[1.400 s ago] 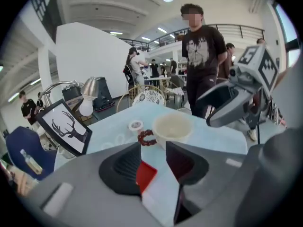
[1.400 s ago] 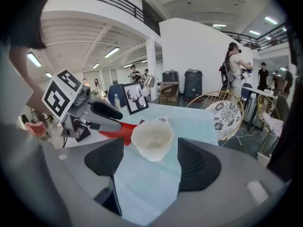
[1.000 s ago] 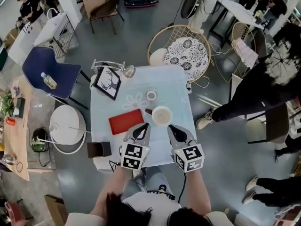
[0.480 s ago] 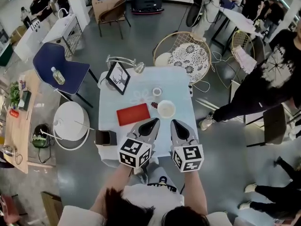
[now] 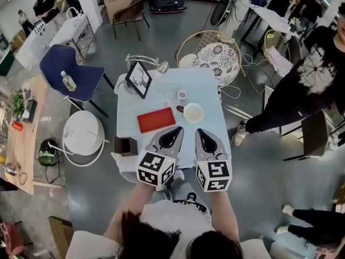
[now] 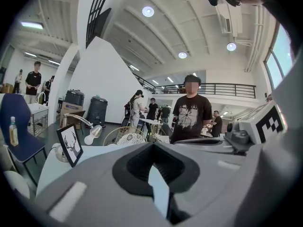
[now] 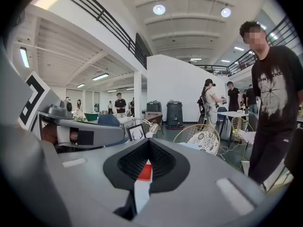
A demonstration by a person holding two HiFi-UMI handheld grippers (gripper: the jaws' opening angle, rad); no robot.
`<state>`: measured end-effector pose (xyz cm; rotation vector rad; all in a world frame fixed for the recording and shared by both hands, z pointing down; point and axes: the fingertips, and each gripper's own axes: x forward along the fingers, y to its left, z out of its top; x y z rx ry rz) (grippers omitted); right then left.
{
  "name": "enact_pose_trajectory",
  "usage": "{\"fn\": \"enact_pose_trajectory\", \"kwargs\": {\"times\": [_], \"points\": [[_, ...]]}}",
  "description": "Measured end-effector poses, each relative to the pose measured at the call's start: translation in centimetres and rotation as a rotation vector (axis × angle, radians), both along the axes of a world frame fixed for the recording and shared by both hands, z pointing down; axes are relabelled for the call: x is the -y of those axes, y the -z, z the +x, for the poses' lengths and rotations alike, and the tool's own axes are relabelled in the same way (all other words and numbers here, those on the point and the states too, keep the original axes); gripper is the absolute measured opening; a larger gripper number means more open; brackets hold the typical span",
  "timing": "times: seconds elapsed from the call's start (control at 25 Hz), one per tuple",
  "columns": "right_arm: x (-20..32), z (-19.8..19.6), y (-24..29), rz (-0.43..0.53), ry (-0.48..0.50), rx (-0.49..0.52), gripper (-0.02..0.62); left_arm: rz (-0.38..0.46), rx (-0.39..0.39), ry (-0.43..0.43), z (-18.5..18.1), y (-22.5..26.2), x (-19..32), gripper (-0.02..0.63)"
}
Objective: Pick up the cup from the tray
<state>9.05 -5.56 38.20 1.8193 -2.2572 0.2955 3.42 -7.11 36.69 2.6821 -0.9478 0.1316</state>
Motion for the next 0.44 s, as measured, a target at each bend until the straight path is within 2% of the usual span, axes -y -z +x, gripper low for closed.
{"fn": "enact_pose_trajectory", "kwargs": {"times": [0.2, 0.44], "points": [[-0.7, -1.0, 0.0, 0.006, 0.004, -0.007, 0.023, 0.018, 0.009, -0.003, -0.4, 0.0, -0.8, 0.0], [0.8, -1.3, 1.3, 0.043, 0.028, -0.002, 0.023, 0.065, 0.018, -0.001, -0.3, 1.0, 0.6, 0.0]]}}
